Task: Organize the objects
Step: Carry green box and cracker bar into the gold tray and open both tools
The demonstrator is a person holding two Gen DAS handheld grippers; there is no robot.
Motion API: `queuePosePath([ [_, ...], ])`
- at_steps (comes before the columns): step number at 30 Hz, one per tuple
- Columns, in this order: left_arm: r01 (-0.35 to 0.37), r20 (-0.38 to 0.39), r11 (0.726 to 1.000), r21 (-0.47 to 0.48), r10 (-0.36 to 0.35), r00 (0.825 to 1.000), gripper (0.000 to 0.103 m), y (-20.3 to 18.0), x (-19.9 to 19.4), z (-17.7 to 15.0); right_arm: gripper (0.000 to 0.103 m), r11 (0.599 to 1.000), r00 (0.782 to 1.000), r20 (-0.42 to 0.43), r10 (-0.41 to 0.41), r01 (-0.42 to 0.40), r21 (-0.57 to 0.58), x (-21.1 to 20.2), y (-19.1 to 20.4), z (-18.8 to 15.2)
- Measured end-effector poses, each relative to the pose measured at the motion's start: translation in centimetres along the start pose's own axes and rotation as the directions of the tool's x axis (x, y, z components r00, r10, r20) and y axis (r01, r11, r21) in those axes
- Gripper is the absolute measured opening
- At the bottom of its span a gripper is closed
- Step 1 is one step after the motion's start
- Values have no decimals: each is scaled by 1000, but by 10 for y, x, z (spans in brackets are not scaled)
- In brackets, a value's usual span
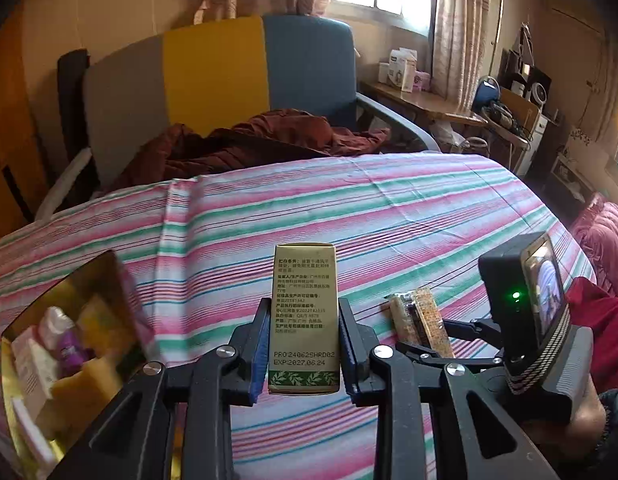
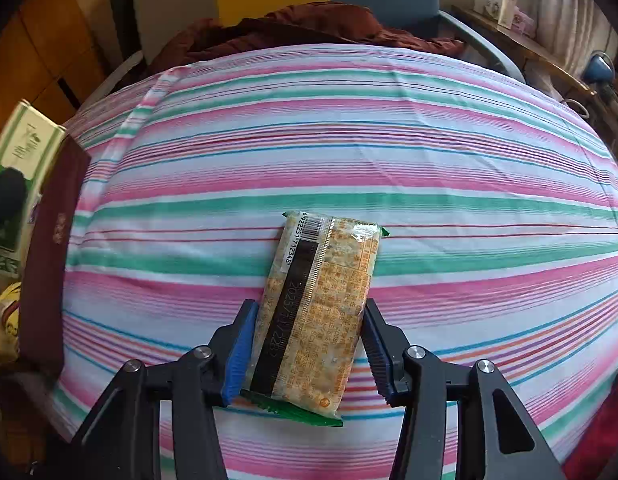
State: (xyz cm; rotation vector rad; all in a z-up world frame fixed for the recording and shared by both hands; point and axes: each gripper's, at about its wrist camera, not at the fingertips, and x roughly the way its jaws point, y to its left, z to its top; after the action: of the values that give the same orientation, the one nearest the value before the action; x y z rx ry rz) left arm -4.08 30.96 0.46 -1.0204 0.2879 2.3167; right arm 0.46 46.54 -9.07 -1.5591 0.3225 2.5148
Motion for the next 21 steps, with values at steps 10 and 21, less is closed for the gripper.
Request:
queuePosePath([
  [10,-38,32,998,-54,40,999,29,33,-34,-21,52,997,998,6,67,-67,-43,-4,47,-13],
  [21,-66,40,991,-115,71,997,29,66,-55,-44,51,989,993,-3,116,-115,-94,-3,90,-17],
])
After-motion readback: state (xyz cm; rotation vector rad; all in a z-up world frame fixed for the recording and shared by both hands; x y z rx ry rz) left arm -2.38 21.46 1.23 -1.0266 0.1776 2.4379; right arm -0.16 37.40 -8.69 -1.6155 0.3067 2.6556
